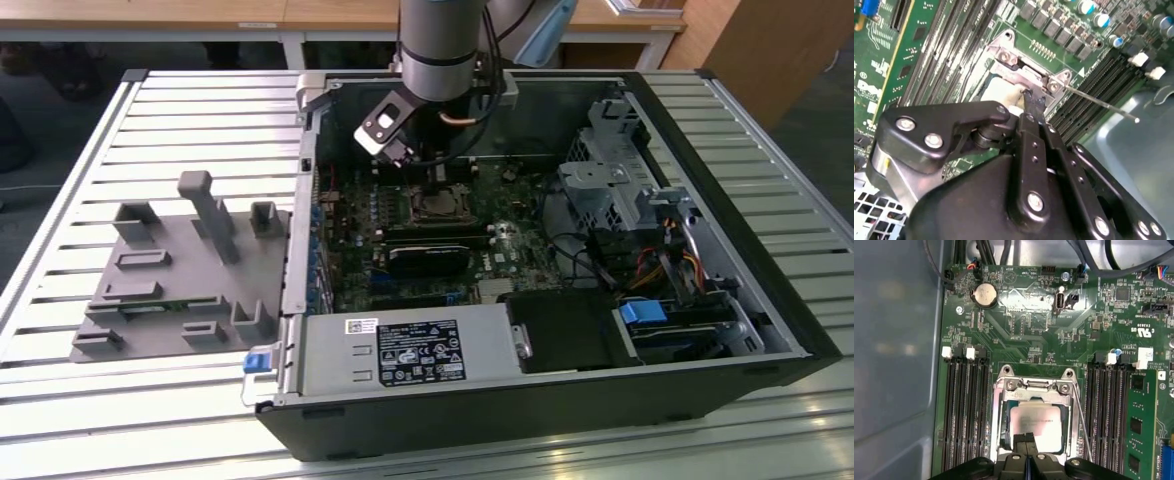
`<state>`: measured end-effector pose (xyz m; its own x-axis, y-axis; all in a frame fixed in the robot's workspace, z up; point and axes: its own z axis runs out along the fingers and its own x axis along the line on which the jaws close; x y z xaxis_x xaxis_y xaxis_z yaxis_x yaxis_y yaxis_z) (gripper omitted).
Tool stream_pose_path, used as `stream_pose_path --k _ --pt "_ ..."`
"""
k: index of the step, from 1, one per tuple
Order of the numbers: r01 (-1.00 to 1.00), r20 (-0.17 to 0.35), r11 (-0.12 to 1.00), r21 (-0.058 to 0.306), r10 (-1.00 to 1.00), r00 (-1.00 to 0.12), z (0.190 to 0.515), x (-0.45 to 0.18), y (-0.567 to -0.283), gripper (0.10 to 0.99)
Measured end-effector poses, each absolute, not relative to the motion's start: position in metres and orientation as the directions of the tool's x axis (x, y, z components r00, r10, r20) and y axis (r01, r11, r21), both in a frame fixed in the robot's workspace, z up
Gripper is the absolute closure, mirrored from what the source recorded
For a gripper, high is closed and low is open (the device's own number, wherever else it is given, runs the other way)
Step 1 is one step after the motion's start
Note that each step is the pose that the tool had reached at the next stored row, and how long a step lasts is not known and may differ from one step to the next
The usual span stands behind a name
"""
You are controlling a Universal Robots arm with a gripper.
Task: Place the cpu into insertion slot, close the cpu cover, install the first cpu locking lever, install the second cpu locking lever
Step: 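Close the cpu cover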
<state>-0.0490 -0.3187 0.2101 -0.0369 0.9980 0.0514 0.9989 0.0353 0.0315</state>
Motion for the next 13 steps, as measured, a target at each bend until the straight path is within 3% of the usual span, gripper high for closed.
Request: stream_pose_path --k 13 --pt "0.999 0.051 0.035 0.031 0.998 -0.037 0.2100 -0.0404 -0.3187 0.980"
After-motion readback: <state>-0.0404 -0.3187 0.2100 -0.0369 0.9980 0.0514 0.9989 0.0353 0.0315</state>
